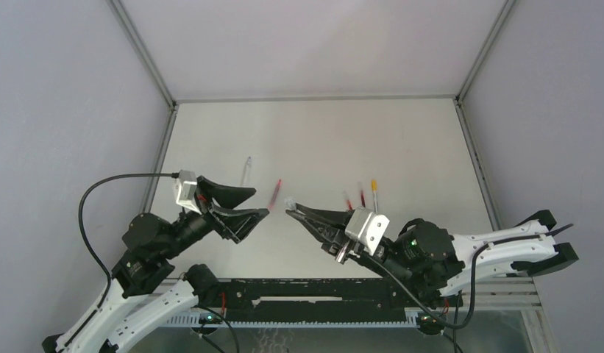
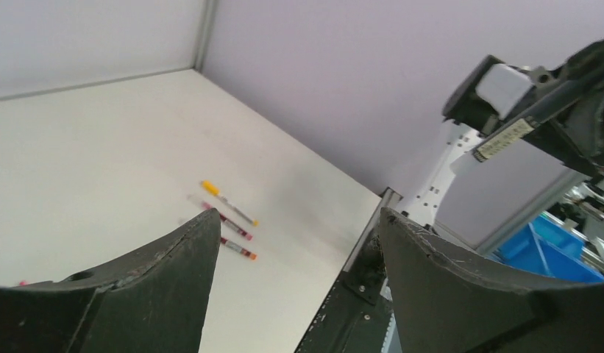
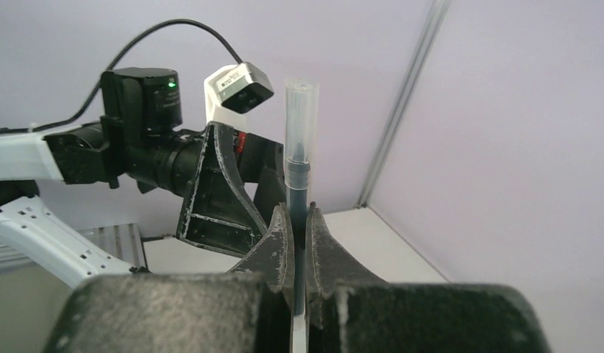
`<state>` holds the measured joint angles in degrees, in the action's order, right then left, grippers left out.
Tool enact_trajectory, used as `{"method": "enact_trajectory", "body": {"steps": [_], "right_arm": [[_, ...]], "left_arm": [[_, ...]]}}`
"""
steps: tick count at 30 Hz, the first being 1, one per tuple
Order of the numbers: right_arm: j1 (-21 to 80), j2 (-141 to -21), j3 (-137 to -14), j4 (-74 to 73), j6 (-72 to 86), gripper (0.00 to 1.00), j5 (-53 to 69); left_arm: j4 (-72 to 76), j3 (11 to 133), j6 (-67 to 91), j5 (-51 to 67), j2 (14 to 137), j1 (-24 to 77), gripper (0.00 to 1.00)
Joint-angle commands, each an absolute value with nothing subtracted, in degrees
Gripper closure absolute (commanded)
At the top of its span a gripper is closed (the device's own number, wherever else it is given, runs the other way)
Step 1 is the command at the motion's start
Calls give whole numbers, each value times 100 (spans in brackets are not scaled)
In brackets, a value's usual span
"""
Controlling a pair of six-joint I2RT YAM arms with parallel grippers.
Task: Insert the pens into the pen caps
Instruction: Place the pen at the center of the board.
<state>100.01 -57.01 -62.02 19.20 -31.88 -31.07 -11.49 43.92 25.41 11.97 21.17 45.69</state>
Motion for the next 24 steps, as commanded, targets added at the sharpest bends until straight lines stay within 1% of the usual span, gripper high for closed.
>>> {"method": "enact_trajectory", "body": {"steps": [1, 5, 7, 11, 15, 19, 24], "right_arm": [[10017, -5704, -6425, 1805, -3234, 100, -3708], [9669, -5574, -6418, 1159, -2375, 100, -3963], [9284, -5432, -6421, 583, -1472, 100, -3909], [8025, -5292, -6622, -1329, 845, 100, -3163], [6932, -5506, -6645, -2767, 2207, 100, -2460], [6176, -6026, -6641, -3966, 2995, 100, -2153], [5804, -6892, -6620, -4550, 3301, 100, -1872]], "left_arm": [[-1569, 4446, 2459, 278, 2061, 4558, 19], [-1826, 4439, 2528, -299, 2080, 4560, 19], [-1938, 4438, 2559, -485, 2105, 4555, 19], [-2197, 4455, 2637, -784, 2267, 4557, 19], [-2493, 4497, 2822, -1072, 2518, 4551, 19], [-2589, 4485, 2928, -1092, 2689, 4544, 19], [-2607, 4406, 3026, -1133, 2703, 4551, 19]]}}
